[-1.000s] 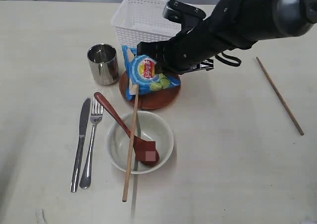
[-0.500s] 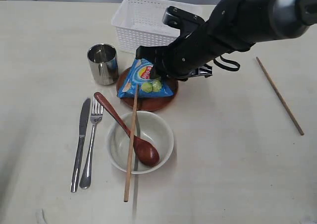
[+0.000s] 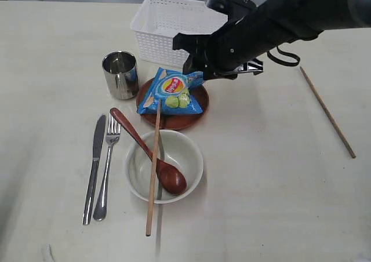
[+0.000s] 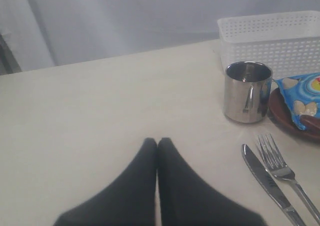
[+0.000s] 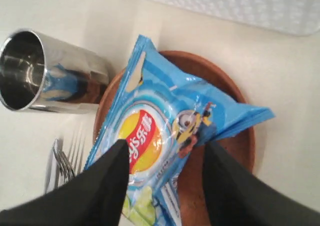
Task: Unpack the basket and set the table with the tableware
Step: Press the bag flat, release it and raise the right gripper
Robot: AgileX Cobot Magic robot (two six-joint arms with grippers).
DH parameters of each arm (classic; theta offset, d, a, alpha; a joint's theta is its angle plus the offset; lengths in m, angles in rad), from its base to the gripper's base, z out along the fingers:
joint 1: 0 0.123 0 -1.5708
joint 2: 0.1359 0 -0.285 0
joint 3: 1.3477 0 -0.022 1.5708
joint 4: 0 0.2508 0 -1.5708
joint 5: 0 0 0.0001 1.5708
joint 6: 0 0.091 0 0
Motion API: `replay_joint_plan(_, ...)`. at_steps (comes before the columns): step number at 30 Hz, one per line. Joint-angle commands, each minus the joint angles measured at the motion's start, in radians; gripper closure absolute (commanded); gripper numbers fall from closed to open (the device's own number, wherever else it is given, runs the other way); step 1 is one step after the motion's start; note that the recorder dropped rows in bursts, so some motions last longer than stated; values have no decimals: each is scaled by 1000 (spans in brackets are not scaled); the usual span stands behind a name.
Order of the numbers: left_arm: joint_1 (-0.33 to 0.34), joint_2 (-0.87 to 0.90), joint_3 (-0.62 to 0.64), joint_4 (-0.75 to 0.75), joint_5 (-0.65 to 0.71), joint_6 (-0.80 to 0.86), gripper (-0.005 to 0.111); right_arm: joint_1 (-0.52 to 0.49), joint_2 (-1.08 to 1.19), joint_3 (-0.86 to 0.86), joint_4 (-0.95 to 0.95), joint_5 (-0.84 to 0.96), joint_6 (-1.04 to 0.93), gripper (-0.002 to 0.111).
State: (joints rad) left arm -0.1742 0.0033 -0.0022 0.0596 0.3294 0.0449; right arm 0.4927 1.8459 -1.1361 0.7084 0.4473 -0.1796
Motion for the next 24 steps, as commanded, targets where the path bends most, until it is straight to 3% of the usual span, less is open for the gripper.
replay_joint_plan(1,2,-3,2,-9,-7,0,107,25,-12,-43,-11,10,-76,93)
replay_joint_plan(2,2,-3,2,-9,-7,0,107,41,-12,-51,-11,0,-115,108)
replay_joint_plan(24,2,-3,2,-9,-7,0,107,67,120,-50,-51,-16,-139,108)
